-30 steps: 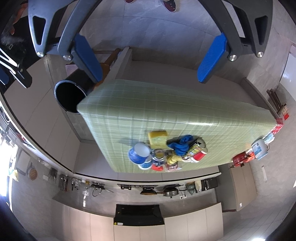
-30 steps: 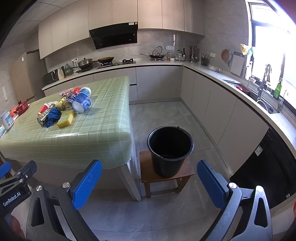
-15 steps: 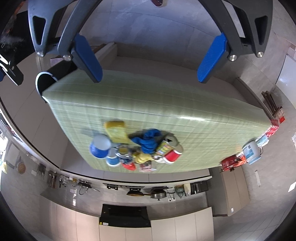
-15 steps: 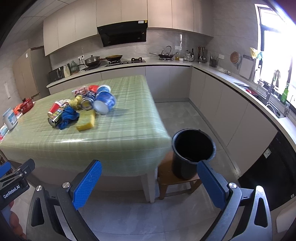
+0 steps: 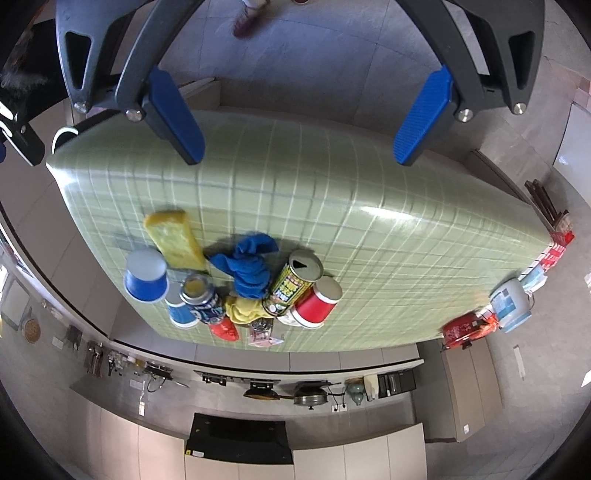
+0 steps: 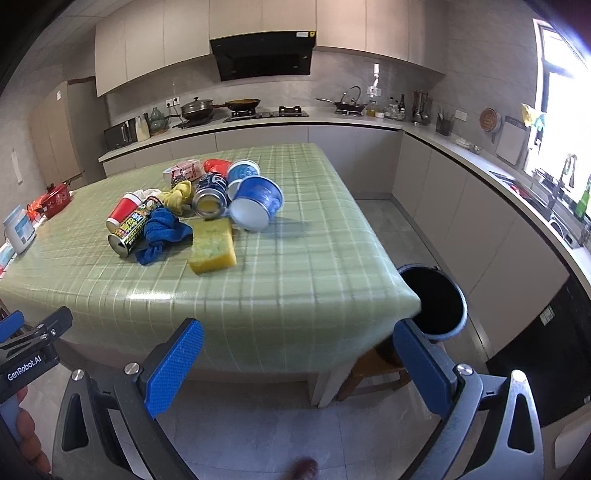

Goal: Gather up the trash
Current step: 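Move both tools toward the trash items on the table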

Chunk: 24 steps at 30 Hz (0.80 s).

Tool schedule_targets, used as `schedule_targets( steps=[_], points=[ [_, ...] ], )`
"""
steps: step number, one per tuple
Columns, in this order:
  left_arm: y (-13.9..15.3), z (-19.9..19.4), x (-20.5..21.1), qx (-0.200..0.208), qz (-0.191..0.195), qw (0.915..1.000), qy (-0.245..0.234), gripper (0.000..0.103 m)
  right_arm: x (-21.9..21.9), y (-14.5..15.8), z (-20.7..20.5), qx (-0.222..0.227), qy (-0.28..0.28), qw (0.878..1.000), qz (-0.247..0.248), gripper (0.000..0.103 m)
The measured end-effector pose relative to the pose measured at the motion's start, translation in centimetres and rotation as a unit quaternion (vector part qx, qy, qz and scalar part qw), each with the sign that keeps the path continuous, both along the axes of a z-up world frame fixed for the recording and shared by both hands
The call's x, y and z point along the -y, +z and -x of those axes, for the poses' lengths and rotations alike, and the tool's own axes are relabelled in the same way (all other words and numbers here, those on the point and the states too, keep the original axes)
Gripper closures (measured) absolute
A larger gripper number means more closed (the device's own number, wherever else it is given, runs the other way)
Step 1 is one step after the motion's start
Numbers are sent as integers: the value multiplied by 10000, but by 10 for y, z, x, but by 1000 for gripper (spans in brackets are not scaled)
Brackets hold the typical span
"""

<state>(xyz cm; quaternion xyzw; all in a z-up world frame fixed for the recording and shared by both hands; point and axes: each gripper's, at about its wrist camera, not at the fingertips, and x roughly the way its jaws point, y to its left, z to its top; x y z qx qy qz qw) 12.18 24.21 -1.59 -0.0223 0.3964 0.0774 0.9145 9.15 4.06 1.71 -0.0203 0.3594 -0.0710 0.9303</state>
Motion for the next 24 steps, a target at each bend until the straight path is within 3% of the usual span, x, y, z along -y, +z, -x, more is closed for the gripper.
schedule_targets(
  steps=[14,20,24],
  points=[
    [-8,-113,-18,-82,-111,9999,79,2,-6,-7,-146,47,349,9993,-160,0],
    [-20,-156,-28,-356,42,9988,-337,18,-10,-14,-184,-43,126,9996,-245,0],
    [-28,-183,-34,-511,166,9958,-746,34,-14,-20,-203,-64,-228,9995,-230,0]
  ],
)
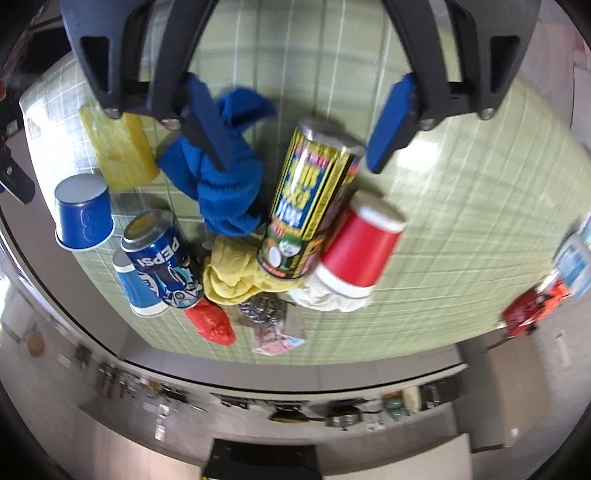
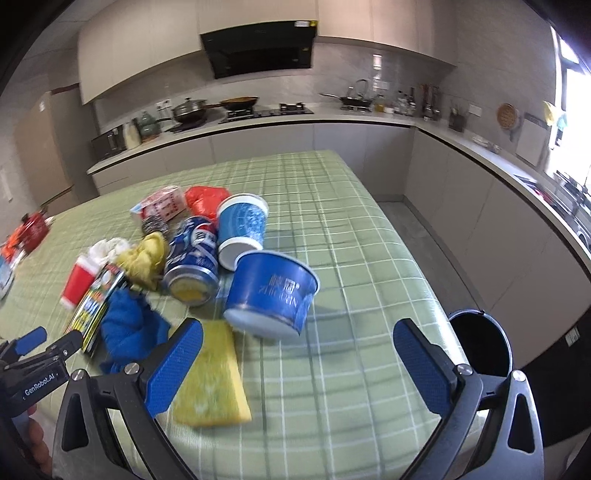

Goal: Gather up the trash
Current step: 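Move both tools toward the trash items on the table, then grasp the spray can with the left tool while the right tool grasps the blue bowl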

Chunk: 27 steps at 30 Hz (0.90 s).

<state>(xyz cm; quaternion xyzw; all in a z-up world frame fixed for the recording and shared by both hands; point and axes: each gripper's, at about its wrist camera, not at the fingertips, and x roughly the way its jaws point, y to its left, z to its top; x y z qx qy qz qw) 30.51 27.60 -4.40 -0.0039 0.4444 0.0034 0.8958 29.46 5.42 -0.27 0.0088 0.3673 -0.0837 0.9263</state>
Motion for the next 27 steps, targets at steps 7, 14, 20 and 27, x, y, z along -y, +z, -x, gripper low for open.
schedule_targets(
  steps=[7,14,20,27],
  points=[
    [-11,-31,-10,-242,131,9986,-448,39,-5,-8,-30,-94,-493,9987,-53,0],
    [-17,-38,-16,-327,261,9968,-684,48,-11,-16,-48,-183,-715,9973,-7,0],
    [-16,-44,-13,-347,363,9959,-749,48,-13,-23,-61,-266,-786,9965,23,0],
    [-18,-47,-11,-480,520,9952,-671,47,-7,-35,-75,-437,-835,9955,-45,0]
  ],
)
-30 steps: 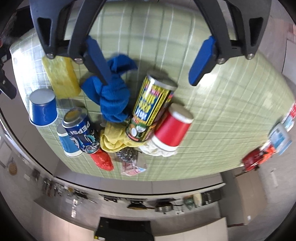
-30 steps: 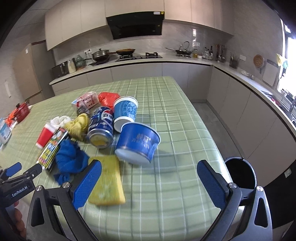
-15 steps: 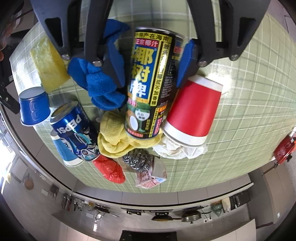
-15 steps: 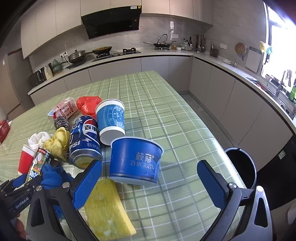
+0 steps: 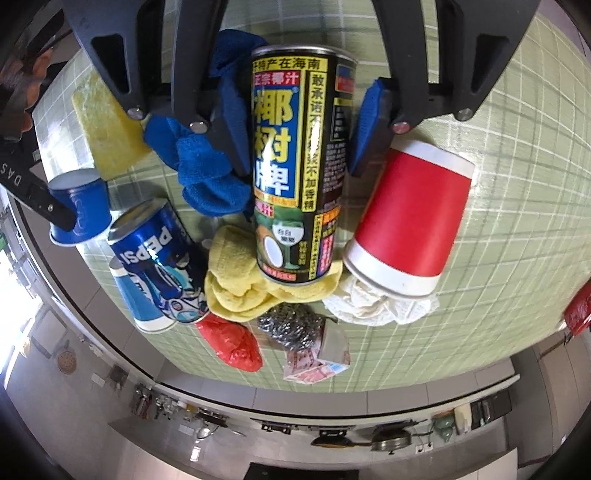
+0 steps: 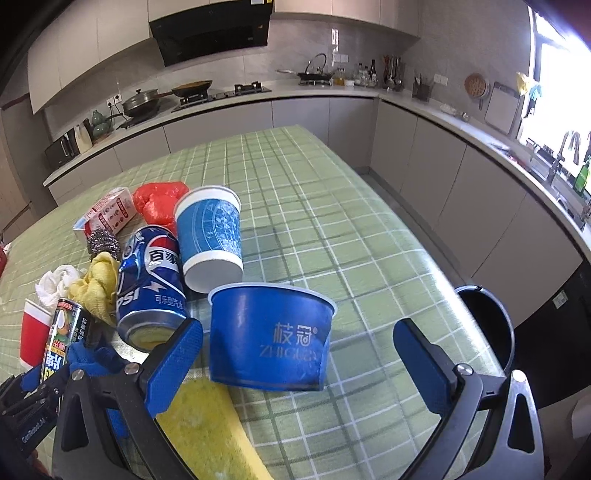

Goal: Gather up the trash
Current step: 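Grasp the spray can with the left tool while the right tool grasps the blue bowl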

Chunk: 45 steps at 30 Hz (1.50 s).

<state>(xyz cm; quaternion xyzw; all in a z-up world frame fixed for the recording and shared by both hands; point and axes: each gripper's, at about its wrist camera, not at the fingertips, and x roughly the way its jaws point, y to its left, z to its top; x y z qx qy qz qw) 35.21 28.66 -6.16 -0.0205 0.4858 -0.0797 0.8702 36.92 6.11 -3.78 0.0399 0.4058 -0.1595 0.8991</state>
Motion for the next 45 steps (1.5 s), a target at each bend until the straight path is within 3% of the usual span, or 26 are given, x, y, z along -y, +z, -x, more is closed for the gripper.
schedule_targets(
  steps=[6,10,11,22,37,45],
  points=[
    [-8,-6,-2,-159,144,9998,50,48,4,-15,-11,-135,99,9996,-246,0],
    [-9,-4,0,-109,158,9998,16,49,5,-22,-14,-188,226,9988,-393,20],
    [-9,-4,0,-95,188,9998,17,49,5,-23,-16,-229,266,9984,-440,21],
    [-9,-1,7,-6,126,9999,110,49,7,-31,-17,-343,588,9960,-578,24],
    [23,33,2,608,177,9971,413,49,7,-2,17,6,1023,9940,-377,24],
    [41,59,37,854,232,9956,317,49,31,11,43,177,1200,9913,-514,24]
  ],
)
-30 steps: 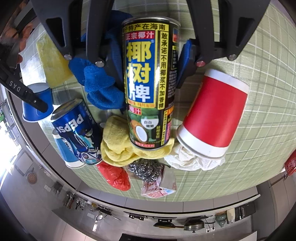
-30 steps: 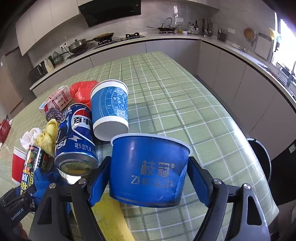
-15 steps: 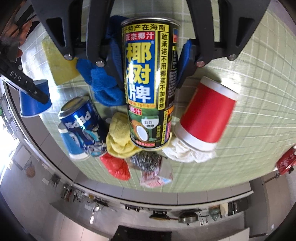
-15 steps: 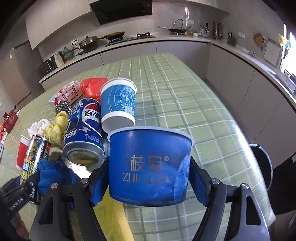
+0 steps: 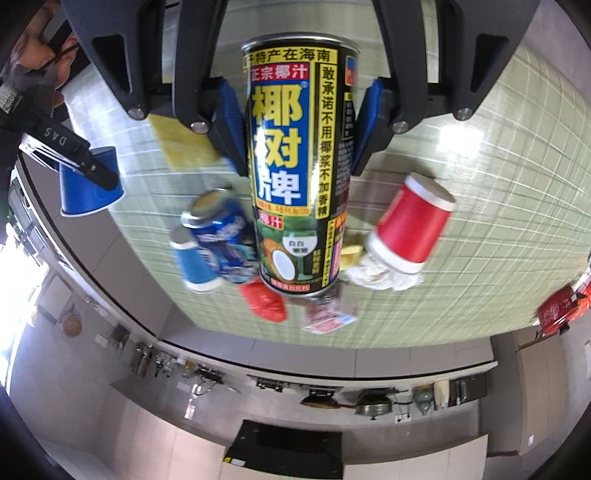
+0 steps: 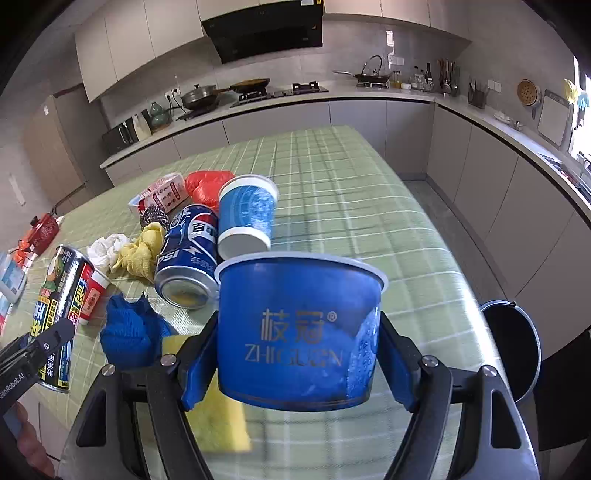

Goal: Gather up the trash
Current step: 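Carry both items over the black bucket and open both tools to drop them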

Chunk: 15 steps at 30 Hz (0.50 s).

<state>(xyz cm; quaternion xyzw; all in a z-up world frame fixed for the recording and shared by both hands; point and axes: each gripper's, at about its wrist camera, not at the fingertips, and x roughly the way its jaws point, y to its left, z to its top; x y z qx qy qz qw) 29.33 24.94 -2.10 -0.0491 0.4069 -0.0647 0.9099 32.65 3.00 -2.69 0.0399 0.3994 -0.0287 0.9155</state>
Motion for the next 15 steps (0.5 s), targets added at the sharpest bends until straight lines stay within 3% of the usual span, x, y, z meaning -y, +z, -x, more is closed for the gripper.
schedule_targets(
  steps=[7,15],
  points=[
    [4,13,55,20,194,9992,-339,49,54,8,34,52,-227,9997,-35,24],
    [-3,0,146,-15,611,9868,-1501,49,140,17,86,100,-1292,9914,172,24]
  ],
)
